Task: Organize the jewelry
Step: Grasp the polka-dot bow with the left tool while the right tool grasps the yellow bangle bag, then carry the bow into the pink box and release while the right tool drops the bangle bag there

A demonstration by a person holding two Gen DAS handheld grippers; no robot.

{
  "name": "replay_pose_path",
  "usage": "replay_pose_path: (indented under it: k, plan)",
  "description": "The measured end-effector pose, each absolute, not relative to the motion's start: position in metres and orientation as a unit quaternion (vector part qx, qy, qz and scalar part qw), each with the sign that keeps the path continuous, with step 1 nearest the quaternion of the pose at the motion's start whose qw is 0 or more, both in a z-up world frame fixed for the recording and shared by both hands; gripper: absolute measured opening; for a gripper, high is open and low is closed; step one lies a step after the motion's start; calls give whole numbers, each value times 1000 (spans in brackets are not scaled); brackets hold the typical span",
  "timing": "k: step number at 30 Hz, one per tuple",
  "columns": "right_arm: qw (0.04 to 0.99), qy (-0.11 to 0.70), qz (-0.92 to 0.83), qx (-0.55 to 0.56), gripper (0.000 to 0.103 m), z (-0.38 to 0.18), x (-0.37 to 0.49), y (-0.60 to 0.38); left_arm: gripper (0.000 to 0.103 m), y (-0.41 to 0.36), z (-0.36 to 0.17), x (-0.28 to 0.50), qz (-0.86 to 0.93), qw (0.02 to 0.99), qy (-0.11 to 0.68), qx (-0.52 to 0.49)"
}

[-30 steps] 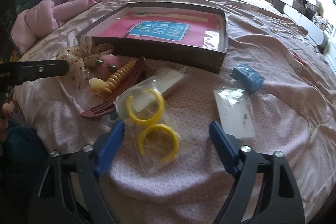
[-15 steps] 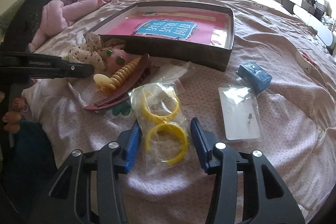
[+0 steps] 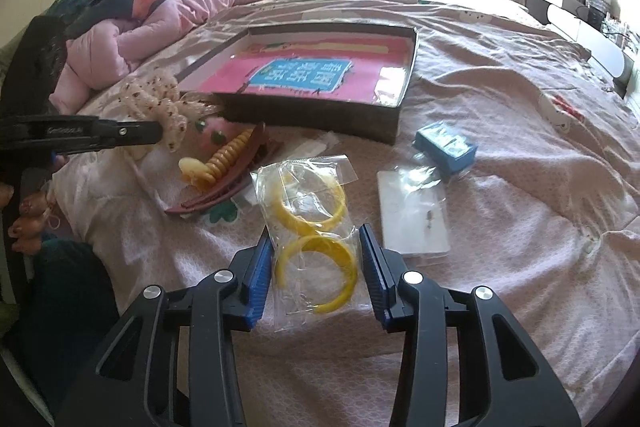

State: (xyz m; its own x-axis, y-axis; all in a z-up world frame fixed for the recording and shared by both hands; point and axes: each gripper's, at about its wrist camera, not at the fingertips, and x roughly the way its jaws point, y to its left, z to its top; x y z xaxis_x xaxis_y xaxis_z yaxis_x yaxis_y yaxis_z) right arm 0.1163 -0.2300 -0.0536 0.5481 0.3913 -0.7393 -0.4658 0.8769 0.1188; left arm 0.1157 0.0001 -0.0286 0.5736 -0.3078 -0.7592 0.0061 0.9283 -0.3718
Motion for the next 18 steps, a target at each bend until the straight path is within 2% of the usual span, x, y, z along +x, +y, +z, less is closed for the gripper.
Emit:
replay_pose_path:
  k: [18]
  plan:
    - [895, 378, 235, -36, 39, -14, 139, -231, 0, -4, 17, 144, -106, 896, 405, -147]
